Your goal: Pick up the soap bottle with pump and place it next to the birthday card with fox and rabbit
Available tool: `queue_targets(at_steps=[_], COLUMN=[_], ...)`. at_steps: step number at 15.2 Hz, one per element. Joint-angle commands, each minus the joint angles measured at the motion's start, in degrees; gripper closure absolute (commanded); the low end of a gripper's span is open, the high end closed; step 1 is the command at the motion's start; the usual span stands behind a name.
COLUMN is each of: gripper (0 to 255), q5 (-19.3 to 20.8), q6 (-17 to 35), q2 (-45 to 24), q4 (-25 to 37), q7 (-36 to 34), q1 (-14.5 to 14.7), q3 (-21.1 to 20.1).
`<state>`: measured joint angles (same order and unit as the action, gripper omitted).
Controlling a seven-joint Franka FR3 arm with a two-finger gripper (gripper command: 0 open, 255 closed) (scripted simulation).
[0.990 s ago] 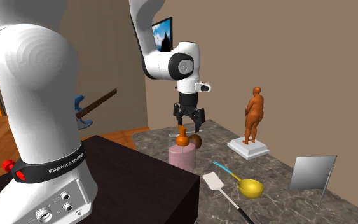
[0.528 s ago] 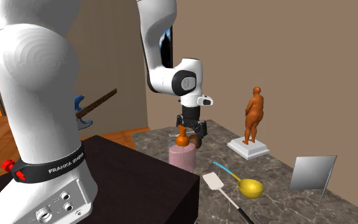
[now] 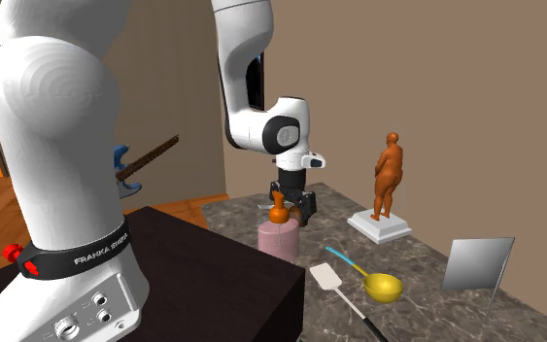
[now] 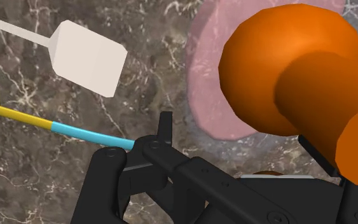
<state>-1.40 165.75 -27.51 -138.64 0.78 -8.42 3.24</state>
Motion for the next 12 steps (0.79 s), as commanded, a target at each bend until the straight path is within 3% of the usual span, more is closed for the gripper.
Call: queue_targets(at_steps=[1, 2, 3, 12], gripper=[0, 0, 255, 255], q5=[0.0, 0.0, 0.0, 0.0], q6=[0.02, 0.01, 0.01, 0.02], q2=[-0.02, -0.01, -0.01, -0.02], q4=[0.01, 0.0, 0.0, 0.01], q7=[0.01, 0.01, 0.01, 0.01], q1=[-0.01, -0.01, -0.01, -0.01], q3=[0.0, 0.0, 0.0, 0.0])
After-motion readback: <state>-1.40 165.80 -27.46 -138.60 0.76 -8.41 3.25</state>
